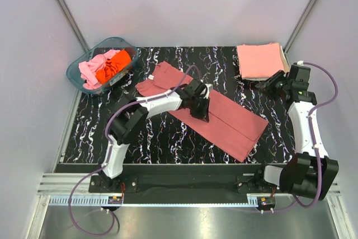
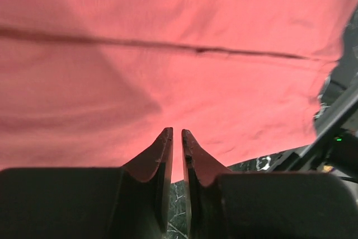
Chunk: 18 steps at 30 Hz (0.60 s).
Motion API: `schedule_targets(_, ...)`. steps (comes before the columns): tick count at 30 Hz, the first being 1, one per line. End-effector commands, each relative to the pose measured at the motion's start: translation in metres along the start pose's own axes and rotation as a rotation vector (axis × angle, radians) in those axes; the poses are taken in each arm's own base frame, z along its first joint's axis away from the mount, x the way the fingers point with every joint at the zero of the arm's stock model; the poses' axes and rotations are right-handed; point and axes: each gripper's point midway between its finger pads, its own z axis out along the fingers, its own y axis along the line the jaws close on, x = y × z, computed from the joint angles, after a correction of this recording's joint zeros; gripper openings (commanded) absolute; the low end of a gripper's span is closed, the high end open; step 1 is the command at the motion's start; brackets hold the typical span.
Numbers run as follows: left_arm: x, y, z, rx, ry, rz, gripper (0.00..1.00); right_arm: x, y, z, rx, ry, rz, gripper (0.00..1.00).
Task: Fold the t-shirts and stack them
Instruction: Fold the tshirt
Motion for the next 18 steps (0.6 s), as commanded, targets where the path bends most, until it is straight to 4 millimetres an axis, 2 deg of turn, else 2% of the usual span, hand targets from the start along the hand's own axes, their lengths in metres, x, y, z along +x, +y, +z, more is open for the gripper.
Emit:
schedule_targets(1, 0.007, 0.019, -0.003, -0.1, -0.019, -0.033, 0.16, -0.008, 0.018, -0.017, -0.054, -0.025, -0.039, 0.36)
schedule_targets(3, 0.014, 0.028, -0.007, -0.143, -0.01, -0.044, 0.16, -0.006, 0.017, -0.019, -0.053, -0.024, -0.038, 0.36)
schedule_targets(4, 0.026, 0.042, -0.01, -0.202, 0.015, -0.057, 0.16, -0.005, 0.017, -0.018, -0.053, -0.017, -0.041, 0.36)
schedule_targets(6, 0.036, 0.054, -0.02, -0.264, 0.021, -0.063, 0.16, -0.003, 0.016, -0.019, -0.051, -0.012, -0.046, 0.36)
schedule_targets(7, 0.051, 0.07, -0.023, -0.322, 0.045, -0.071, 0.16, -0.003, 0.016, -0.02, -0.05, -0.009, -0.048, 0.36)
schedule_targets(9, 0.059, 0.078, -0.033, -0.355, 0.041, -0.078, 0.16, 0.0, 0.013, -0.019, -0.043, 0.0, -0.047, 0.36)
schedule_targets(10, 0.072, 0.088, -0.036, -0.383, 0.065, -0.095, 0.16, 0.0, 0.015, -0.02, -0.05, 0.003, -0.049, 0.36)
schedule_targets(12, 0.078, 0.091, -0.047, -0.398, 0.055, -0.101, 0.16, 0.002, 0.014, -0.019, -0.053, 0.01, -0.047, 0.36)
schedule_targets(13, 0.088, 0.096, -0.052, -0.417, 0.066, -0.107, 0.16, 0.003, 0.015, -0.019, -0.058, 0.016, -0.043, 0.36)
schedule_targets(15, 0.083, 0.092, -0.068, -0.411, 0.036, -0.098, 0.16, 0.004, 0.015, -0.019, -0.061, 0.024, -0.043, 0.37)
schedule_targets(18, 0.054, 0.094, -0.093, -0.443, -0.048, -0.082, 0.19, 0.006, 0.015, -0.018, -0.063, 0.031, -0.043, 0.37)
